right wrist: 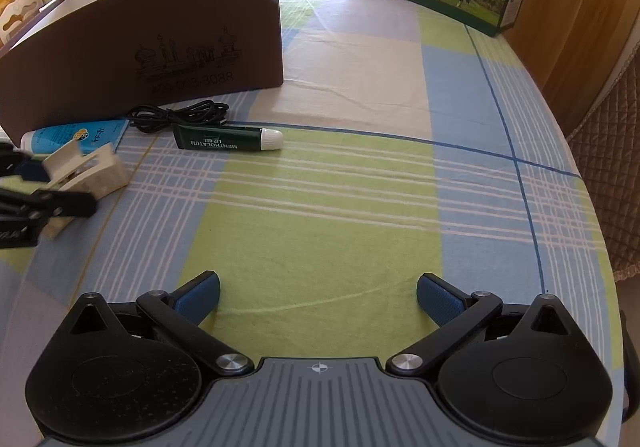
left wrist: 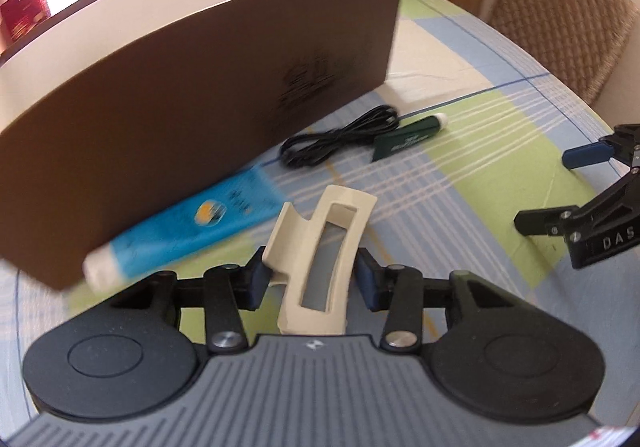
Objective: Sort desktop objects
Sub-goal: 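Grasp the cream hair claw clip with the left tool and lift it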
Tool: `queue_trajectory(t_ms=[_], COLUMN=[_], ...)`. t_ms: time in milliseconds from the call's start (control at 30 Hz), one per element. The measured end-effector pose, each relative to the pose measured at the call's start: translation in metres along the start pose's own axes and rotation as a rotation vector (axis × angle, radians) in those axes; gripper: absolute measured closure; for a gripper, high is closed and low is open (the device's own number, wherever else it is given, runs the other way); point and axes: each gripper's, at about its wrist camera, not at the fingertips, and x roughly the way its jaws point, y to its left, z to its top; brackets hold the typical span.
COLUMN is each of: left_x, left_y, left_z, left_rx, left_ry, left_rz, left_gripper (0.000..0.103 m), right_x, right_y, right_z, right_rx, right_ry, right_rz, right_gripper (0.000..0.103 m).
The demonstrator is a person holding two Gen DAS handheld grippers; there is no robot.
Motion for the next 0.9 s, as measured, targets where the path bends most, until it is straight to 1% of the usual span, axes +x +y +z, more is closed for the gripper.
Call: queue_trajectory(t_ms=[100, 233, 400, 500, 700, 900], left_x=[-0.010, -0.020, -0.025, -0.026, -0.029, -0.028], left_y=[0.005, 0.015, 0.028, 0.037, 0.052, 0.059], left_z=[-0.011, -0.022, -0.029, -0.032, -0.035, -0.036], left_rx=[-0.036, -0.084, -0.130, -0.159, -0.206, -0.228], left_ry=[0.010, 0.019, 0.024, 0.023, 0.019, 0.018], left_rz=[0.024, 0.071, 0.115, 0.136, 0.166, 0.170], left_gripper=[0.063, 0.063, 0.063, 0.063, 0.063, 0.062], right_x=[0.004, 0.014, 0.030, 0.040, 0.051, 0.056], right_y=[0.007, 0.027, 0.054, 0.064, 0.071, 0.071], right_z=[0.003, 0.012, 0.029, 0.038, 0.051, 0.056], right_rx=[-0.008, -0.039, -0.049, -0.038, -0.017, -0.015], right_ry=[-0.009, -0.031, -0.078, -0.108, -0.161, -0.194], right_rz=[0.007, 0.032, 0.043, 0.036, 0.022, 0.022], right_gripper=[0.002, 0.002, 0.002, 0.002, 0.002, 0.002])
